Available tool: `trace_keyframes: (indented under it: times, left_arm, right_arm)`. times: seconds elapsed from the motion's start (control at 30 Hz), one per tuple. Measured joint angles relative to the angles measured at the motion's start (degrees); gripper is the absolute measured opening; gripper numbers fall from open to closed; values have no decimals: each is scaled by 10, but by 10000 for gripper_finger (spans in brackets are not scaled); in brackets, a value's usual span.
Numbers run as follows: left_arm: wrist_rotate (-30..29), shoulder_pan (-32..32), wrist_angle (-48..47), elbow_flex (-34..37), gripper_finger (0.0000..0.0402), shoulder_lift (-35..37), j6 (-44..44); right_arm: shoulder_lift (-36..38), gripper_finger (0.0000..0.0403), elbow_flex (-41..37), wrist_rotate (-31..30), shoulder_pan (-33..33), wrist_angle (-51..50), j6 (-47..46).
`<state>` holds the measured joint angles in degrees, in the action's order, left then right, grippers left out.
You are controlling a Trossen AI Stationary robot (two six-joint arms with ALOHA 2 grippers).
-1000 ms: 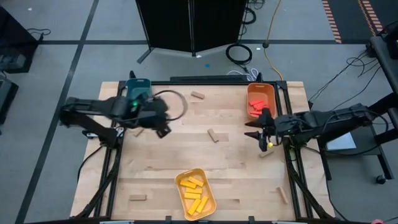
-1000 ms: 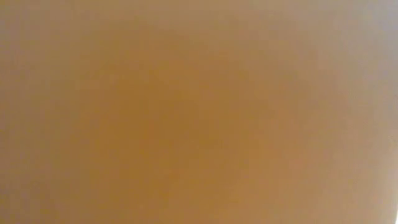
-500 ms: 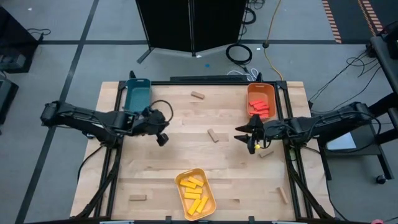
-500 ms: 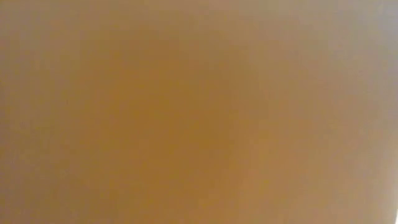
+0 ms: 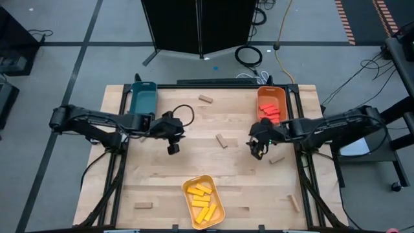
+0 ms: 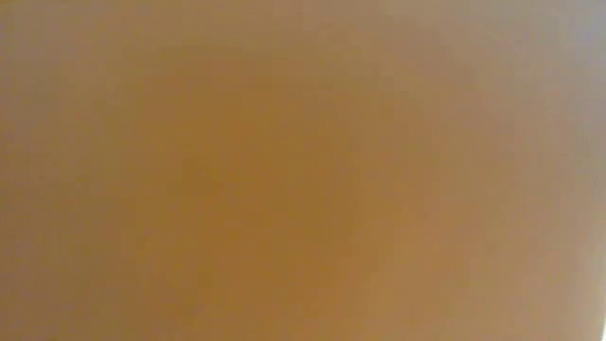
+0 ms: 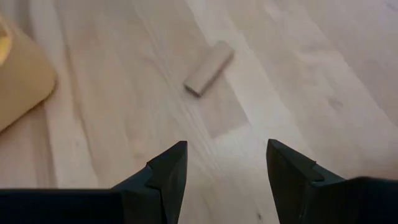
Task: Sort blocks
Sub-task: Put the brown block into the blue bin
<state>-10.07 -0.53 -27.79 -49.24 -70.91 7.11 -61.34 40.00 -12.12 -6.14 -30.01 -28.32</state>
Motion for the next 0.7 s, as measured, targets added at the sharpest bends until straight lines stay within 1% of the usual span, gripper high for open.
trace_keyframes:
  times: [0.1, 0.23, 0.33, 0.4, 0.47, 0.5, 0.57, 0.63, 0.7]
  left_arm:
    - [-17, 9, -32, -21, 130, 3, -33]
    - [-27, 14, -45, -23, 133, 26, -68]
    - [-64, 12, -76, -22, 134, 32, -72]
    - [-90, 14, -105, -22, 134, 31, -28]
    - [-97, 14, -171, -19, 134, 30, 59]
    - [-87, 20, -207, -19, 134, 27, 101]
    - [-47, 41, -297, -19, 134, 19, 193]
    - [-30, 64, -377, -13, 134, 7, 277]
    - [-24, 84, -414, 3, 134, 0, 310]
  right_arm:
    - [-9, 161, 42, 2, 15, -65, -13]
    - [-16, 161, 59, 5, 21, -94, -11]
    - [-16, 161, 59, 5, 20, -97, -13]
    - [-17, 161, 59, 5, 20, -101, -28]
    - [-20, 161, 59, -4, 21, -86, -36]
    - [-22, 161, 59, -13, 21, -78, -35]
    - [-27, 161, 59, -17, 22, -59, -27]
    - [-34, 161, 59, -16, 26, -32, -7]
    - [-43, 161, 59, -12, 31, -10, 21]
